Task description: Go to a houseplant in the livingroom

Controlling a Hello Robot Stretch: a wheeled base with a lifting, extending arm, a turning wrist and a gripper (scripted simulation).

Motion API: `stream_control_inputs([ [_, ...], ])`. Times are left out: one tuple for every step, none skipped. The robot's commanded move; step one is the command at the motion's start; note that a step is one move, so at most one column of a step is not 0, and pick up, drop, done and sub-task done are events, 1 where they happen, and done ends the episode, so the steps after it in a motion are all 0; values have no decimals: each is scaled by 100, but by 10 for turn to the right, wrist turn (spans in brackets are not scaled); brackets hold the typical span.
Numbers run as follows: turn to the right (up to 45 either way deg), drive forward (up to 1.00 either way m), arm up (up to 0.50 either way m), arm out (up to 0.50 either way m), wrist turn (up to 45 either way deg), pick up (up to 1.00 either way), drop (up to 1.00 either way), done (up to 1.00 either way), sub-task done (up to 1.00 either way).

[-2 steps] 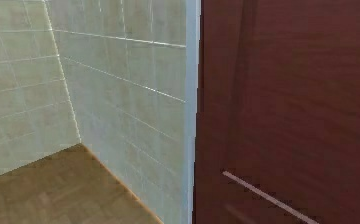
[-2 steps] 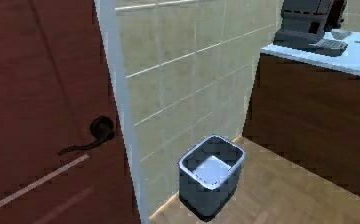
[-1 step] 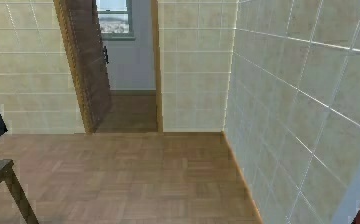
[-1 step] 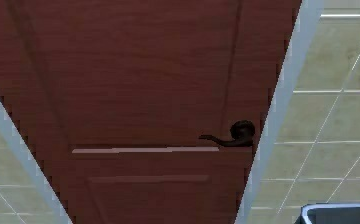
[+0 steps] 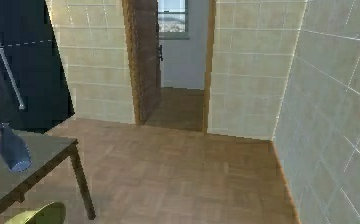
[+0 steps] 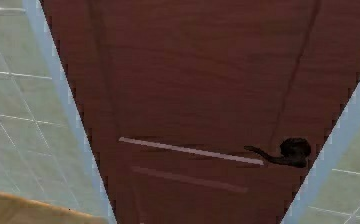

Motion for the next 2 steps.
stream_control_inputs([
  [0,100,0,0,0,0,0,0,0],
  [-30,0,0,0,0,0,0,0,0],
])
